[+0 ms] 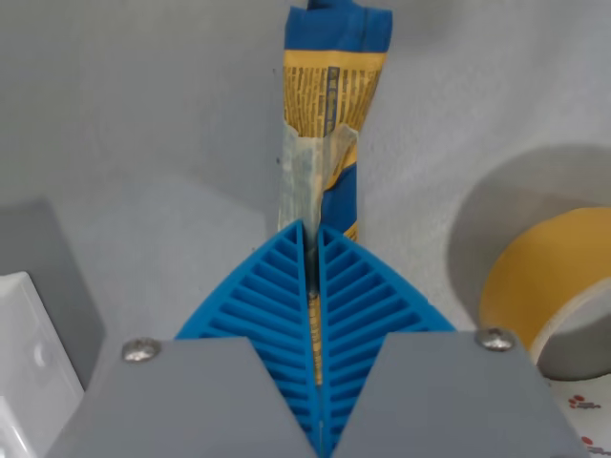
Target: Pick up the blue bag
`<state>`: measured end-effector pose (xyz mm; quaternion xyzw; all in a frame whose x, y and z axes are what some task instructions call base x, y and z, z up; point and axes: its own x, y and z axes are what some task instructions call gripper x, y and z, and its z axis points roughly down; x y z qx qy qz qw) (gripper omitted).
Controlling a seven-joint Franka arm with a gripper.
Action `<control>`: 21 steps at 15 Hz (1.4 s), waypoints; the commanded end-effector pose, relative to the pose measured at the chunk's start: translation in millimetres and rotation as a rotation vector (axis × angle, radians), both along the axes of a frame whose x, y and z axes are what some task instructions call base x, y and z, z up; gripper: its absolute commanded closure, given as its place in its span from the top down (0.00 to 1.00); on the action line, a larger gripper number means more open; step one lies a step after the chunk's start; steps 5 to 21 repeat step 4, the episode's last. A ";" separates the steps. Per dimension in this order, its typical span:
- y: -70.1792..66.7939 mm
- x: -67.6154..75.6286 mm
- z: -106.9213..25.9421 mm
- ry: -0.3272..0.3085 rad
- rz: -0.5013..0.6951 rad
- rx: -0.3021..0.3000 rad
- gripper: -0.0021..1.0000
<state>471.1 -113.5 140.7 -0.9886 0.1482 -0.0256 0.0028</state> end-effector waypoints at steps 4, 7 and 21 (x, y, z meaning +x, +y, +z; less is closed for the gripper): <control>1.6 -4.9 38.4 -0.018 -0.011 0.031 0.00; 1.6 -4.9 38.4 -0.018 -0.011 0.031 0.00; 1.6 -4.9 38.4 -0.018 -0.011 0.031 0.00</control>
